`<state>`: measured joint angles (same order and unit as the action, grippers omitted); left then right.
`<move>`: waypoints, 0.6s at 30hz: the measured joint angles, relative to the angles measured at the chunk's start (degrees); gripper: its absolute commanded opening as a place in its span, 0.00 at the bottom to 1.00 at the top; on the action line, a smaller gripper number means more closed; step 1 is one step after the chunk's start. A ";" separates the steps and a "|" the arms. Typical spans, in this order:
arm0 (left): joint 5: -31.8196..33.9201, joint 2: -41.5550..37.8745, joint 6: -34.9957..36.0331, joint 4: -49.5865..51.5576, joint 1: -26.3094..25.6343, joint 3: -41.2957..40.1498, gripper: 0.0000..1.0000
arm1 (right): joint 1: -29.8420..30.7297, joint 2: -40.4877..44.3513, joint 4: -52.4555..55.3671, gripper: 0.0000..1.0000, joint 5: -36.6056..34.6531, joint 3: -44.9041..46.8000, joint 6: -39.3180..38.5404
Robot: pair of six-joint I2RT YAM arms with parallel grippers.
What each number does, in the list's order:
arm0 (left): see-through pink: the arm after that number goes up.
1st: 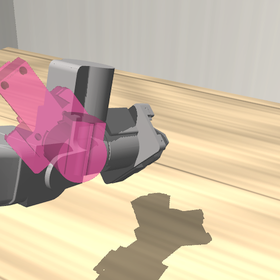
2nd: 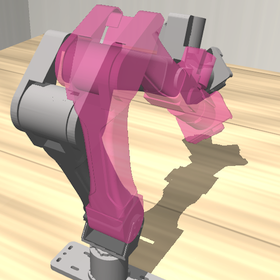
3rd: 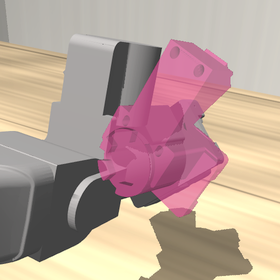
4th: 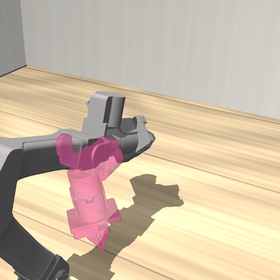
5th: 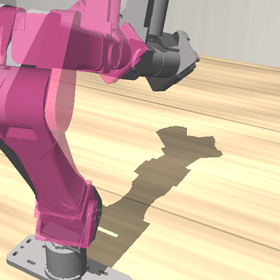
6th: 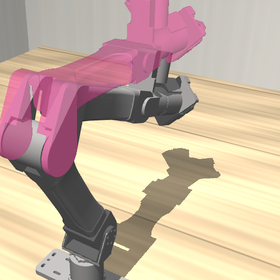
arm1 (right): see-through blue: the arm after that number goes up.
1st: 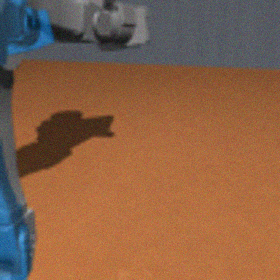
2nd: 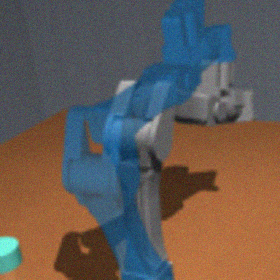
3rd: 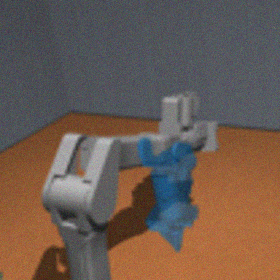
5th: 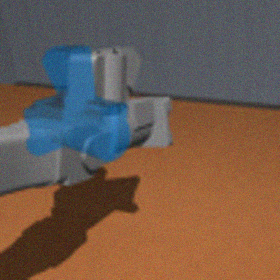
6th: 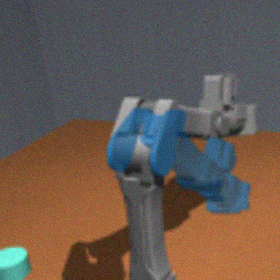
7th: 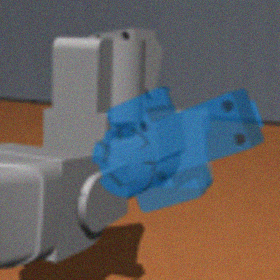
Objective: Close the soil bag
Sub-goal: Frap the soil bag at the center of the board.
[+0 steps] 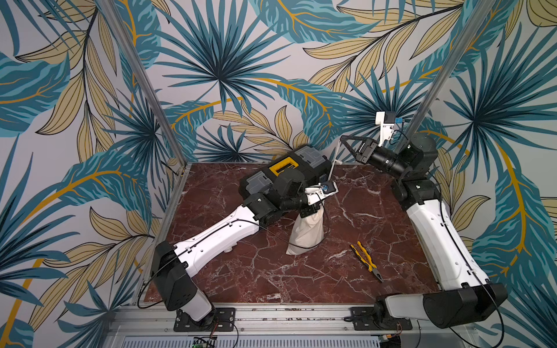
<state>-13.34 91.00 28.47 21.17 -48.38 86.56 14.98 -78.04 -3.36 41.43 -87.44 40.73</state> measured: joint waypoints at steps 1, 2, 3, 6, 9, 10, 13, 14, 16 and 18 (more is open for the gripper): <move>0.04 0.02 -0.13 0.02 -0.09 0.00 0.15 | 0.00 0.00 -0.20 0.00 0.00 0.00 0.28; 0.07 0.04 -0.35 0.04 -0.17 0.00 0.16 | 0.00 0.00 -0.35 0.00 0.02 -0.02 0.50; 0.15 0.11 -0.48 0.04 -0.28 0.00 0.16 | 0.00 0.00 -0.59 0.00 0.04 -0.02 0.79; 0.61 0.24 -0.87 0.04 -0.74 -0.04 0.17 | 0.00 -0.04 -0.94 0.00 0.35 -0.39 1.62; 1.16 0.24 -1.18 -0.13 -1.07 -0.07 0.17 | 0.00 -0.20 -0.90 0.00 0.96 -1.38 2.27; 1.22 0.24 -1.33 -0.31 -1.07 -0.07 0.17 | -0.02 -0.22 -0.87 0.00 1.09 -1.75 2.47; 1.66 0.22 -1.92 -1.20 -1.09 -0.37 0.16 | 0.00 -0.24 -0.85 0.00 1.36 -2.64 2.80; 1.70 0.20 -2.08 -1.55 -1.09 -0.48 0.16 | 0.00 -0.26 -0.85 0.00 1.38 -2.86 2.84; 1.75 0.07 -2.36 -2.08 -1.11 -1.07 0.16 | 0.00 -0.31 -0.85 0.00 1.38 -2.95 2.86; 1.79 -0.15 -2.58 -2.71 -1.20 -1.79 0.16 | 0.00 -0.44 -0.85 0.00 1.44 -2.99 2.89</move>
<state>-11.55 90.85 25.89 18.46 -49.58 84.77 14.98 -78.48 -4.21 42.87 -90.43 43.62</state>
